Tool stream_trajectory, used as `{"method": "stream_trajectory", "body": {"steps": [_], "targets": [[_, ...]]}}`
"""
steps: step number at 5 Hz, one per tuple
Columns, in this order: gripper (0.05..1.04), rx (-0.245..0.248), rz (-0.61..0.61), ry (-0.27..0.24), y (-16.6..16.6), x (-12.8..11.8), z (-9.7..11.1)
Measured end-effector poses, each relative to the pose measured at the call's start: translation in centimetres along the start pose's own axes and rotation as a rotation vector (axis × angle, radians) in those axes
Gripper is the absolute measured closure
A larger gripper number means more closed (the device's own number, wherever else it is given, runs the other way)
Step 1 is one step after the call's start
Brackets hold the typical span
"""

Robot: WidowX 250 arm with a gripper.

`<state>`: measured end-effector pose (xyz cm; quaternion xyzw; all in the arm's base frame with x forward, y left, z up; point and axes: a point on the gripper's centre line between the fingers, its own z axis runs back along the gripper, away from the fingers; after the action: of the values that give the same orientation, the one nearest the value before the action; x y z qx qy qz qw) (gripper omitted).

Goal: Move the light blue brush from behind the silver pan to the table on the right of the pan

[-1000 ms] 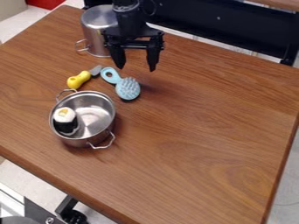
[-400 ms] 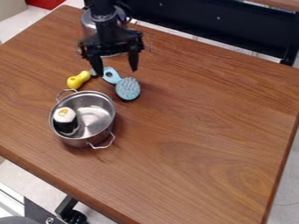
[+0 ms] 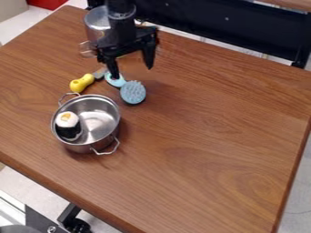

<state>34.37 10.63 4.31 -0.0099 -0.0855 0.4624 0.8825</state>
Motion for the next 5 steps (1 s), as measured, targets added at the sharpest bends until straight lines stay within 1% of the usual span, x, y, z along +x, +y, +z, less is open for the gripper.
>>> {"method": "stream_trajectory", "body": {"steps": [1,2,3,4,5], "targets": [[0.083,-0.001,0.053,0.019,-0.2,-0.1,-0.3],[0.083,-0.009,0.081,-0.010,-0.3,0.4,-0.8],[0.083,-0.021,0.101,-0.004,0.1,0.6,-0.9],[0.083,-0.007,0.099,0.014,0.6,0.2,-1.9],[0.083,0.003,0.106,0.006,0.7,0.3,-2.0]]}}
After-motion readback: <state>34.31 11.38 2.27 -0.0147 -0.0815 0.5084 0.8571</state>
